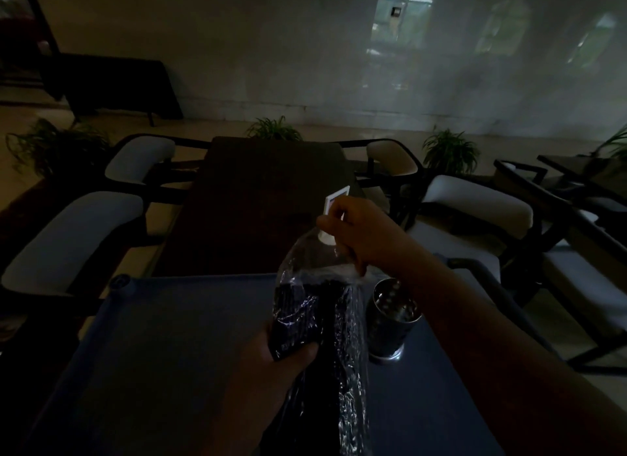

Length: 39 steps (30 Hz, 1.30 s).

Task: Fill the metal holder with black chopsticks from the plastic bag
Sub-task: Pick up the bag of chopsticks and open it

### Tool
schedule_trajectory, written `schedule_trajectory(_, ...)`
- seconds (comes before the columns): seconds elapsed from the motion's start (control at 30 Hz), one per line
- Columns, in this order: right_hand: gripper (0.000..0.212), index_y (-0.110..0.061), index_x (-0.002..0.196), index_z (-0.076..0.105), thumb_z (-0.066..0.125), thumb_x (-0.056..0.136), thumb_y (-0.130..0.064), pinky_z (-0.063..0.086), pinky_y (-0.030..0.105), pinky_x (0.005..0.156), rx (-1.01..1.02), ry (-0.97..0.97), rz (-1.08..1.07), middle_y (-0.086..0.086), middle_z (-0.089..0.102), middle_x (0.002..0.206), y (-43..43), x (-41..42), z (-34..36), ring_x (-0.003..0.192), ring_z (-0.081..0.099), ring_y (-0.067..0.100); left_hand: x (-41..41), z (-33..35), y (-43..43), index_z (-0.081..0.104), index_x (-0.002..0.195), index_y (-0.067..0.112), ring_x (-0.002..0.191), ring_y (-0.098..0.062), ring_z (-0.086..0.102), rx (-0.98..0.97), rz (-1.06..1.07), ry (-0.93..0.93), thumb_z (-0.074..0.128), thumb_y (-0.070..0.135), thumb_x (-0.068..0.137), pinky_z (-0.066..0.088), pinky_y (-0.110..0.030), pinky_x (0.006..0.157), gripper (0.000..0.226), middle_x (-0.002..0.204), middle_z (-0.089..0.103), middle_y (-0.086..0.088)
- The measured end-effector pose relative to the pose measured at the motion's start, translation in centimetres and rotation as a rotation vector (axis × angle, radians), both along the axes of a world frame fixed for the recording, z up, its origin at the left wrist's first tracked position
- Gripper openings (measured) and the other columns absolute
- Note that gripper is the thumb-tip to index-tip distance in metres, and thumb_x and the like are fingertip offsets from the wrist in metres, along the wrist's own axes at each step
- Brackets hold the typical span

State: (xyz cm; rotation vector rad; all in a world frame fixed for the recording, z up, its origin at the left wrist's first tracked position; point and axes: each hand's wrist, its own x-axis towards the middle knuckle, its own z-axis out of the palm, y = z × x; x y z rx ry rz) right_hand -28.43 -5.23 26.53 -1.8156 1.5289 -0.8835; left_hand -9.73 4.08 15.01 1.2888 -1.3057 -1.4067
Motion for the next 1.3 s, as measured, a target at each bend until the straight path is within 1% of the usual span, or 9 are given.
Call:
schedule_trajectory(0.27, 0.019, -0.028, 0.076, 0.054, 0.064, 0.091, -0.024, 0.038, 0.003, 0.040, -0.006, 0.133, 0.153, -0.018, 0.064, 0.049, -1.7, -0.7, 2.3, 0.039, 0.055, -0.010, 0.3, 0.3, 0.5, 0.069, 0.088, 0.042, 0.078, 0.007, 0.070, 0.013, -0.066, -0.016, 0.083, 0.028, 0.071, 0.052, -0.010, 0.061, 0.026, 0.086, 0.074, 0.028)
schedule_trajectory(0.53, 0.021, -0.027, 0.072, 0.057, 0.067, 0.089, -0.023, 0.046, 0.012, 0.054, 0.000, 0.197, 0.282, -0.016, 0.063, 0.055, -3.6, -0.7, 3.6, 0.047, 0.055, -0.008, 0.4, 0.9, 0.7, 0.065, 0.091, 0.059, 0.085, 0.001, 0.072, -0.003, -0.172, -0.102, 0.079, 0.057, 0.047, 0.053, -0.025, 0.076, 0.047, 0.091, 0.076, 0.022)
schedule_trajectory(0.7, 0.019, -0.021, 0.073, 0.058, 0.066, 0.090, -0.018, 0.051, 0.016, 0.062, 0.067, 0.138, 0.359, -0.007, 0.060, 0.066, -4.5, -0.5, 3.1, 0.055, 0.060, -0.004, 1.0, 0.7, 0.9, 0.064, 0.096, 0.038, 0.083, 0.016, 0.065, 0.013, -0.241, -0.083, 0.088, 0.044, 0.055, 0.049, -0.003, 0.063, 0.048, 0.089, 0.069, 0.037)
schedule_trajectory(0.87, 0.018, -0.016, 0.073, 0.060, 0.063, 0.092, -0.017, 0.053, 0.017, 0.064, 0.189, 0.127, 0.431, -0.008, 0.062, 0.061, -5.6, -0.5, 2.7, 0.057, 0.061, 0.001, 1.5, 1.8, 1.2, 0.060, 0.089, 0.054, 0.084, 0.034, 0.051, -0.036, -0.360, -0.150, 0.086, 0.032, 0.066, 0.040, 0.008, 0.064, 0.041, 0.084, 0.053, 0.059)
schedule_trajectory(0.97, 0.019, -0.015, 0.072, 0.061, 0.064, 0.091, -0.017, 0.053, 0.019, 0.064, 0.300, 0.060, 0.475, -0.008, 0.062, 0.059, -6.3, -0.7, 2.2, 0.057, 0.061, 0.003, 1.8, 1.5, 1.1, 0.056, 0.088, 0.044, 0.082, 0.024, 0.060, 0.023, -0.332, -0.164, 0.088, 0.031, 0.060, 0.043, 0.005, 0.061, 0.044, 0.075, 0.065, 0.044)
schedule_trajectory(1.03, 0.019, -0.015, 0.071, 0.062, 0.064, 0.090, -0.016, 0.053, 0.020, 0.063, 0.371, 0.015, 0.498, -0.007, 0.064, 0.059, -6.6, -0.7, 1.8, 0.058, 0.063, 0.003, 2.0, 1.8, 1.3, 0.055, 0.105, 0.044, 0.097, 0.022, 0.055, -0.030, -0.304, -0.257, 0.086, 0.034, 0.065, 0.038, 0.008, 0.073, 0.052, 0.099, 0.065, 0.034)
schedule_trajectory(1.13, 0.017, -0.013, 0.072, 0.062, 0.064, 0.089, -0.016, 0.053, 0.018, 0.060, 0.421, -0.027, 0.536, -0.007, 0.066, 0.059, -7.0, -0.5, 1.1, 0.057, 0.064, 0.004, 2.8, 2.7, 1.3, 0.037, 0.138, 0.039, 0.121, 0.009, 0.040, -0.079, -0.318, -0.352, 0.076, 0.045, 0.074, 0.019, -0.004, 0.095, 0.076, 0.130, 0.037, 0.029)
schedule_trajectory(1.2, 0.017, -0.008, 0.076, 0.062, 0.065, 0.088, -0.020, 0.054, 0.021, 0.062, 0.398, -0.040, 0.502, -0.003, 0.066, 0.065, -7.1, -0.6, 0.9, 0.060, 0.063, 0.009, 3.1, 3.1, 1.1, 0.042, 0.124, 0.044, 0.098, 0.024, 0.045, -0.078, -0.336, -0.351, 0.078, 0.038, 0.075, 0.025, 0.004, 0.089, 0.061, 0.120, 0.047, 0.032)
schedule_trajectory(1.3, 0.025, -0.007, 0.083, 0.063, 0.058, 0.092, -0.030, 0.054, 0.025, 0.066, 0.315, -0.204, 0.314, 0.001, 0.066, 0.072, -7.0, -2.1, 1.0, 0.068, 0.064, 0.014, 3.6, 3.0, 0.7, 0.044, 0.096, 0.046, 0.074, 0.040, 0.044, -0.019, -0.358, -0.216, 0.079, 0.020, 0.076, 0.031, 0.013, 0.065, 0.048, 0.076, 0.064, 0.041)
